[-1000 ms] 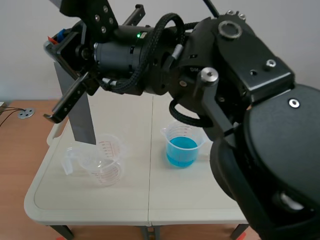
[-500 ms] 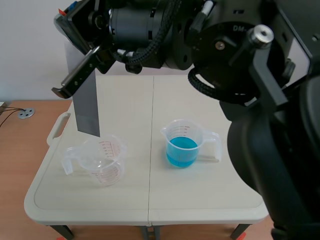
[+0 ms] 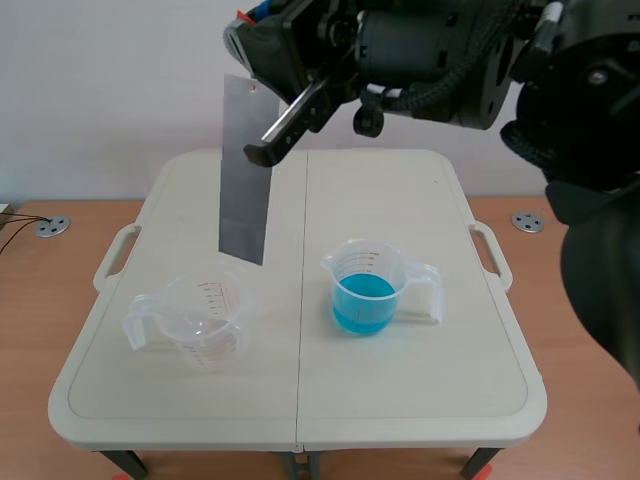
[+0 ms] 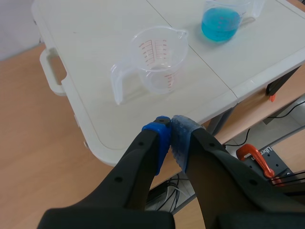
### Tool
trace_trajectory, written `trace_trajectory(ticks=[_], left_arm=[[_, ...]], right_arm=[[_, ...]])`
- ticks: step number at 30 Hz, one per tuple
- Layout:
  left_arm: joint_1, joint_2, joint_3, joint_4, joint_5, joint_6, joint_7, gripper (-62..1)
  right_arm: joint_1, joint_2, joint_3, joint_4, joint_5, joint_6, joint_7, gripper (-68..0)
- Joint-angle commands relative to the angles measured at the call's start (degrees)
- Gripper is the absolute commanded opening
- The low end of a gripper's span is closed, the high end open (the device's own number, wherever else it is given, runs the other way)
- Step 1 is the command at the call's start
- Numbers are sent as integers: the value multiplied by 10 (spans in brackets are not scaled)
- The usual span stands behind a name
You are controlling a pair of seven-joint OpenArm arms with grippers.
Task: Hold the metal plate by the orange handle, dip it into the blue solution, take it out and point at it, then put the plate back in the beaker on the left.
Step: 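Move the plate over the blue solution, then point at the plate with the left hand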
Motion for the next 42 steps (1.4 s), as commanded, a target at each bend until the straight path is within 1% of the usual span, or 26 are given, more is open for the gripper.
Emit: trace_trajectory(ticks=[1,9,15,22,27,32,36,42], left_arm=[[3,3,-4,3,-4,-1,-10,-591],[3,3,-4,3,-4,-1,-10,-591],[3,3,-4,3,-4,-1,-10,-591],[-1,3,-4,3,-4,-1,-9,-591],[-6,3,-4,3,-4,-1,-9,-591],[-8,3,-4,3,-4,-1,-10,-591],[-23,3,-4,3,-4,-3,-5,-591],[-62,-2,-3,3,-3,-12,-5,-591]], right_arm=[[6,12,8,11,18,3,9,-665],[5,67,45,15,64,3,9,-664],[-1,115,69,28,113,3,9,-665],[-4,172,83,33,154,3,9,-665],[-4,204,106,33,178,3,16,-664],[-5,223,122,33,179,3,25,-665],[-16,227,125,24,173,3,37,-665],[-17,227,125,-9,128,3,89,-665]])
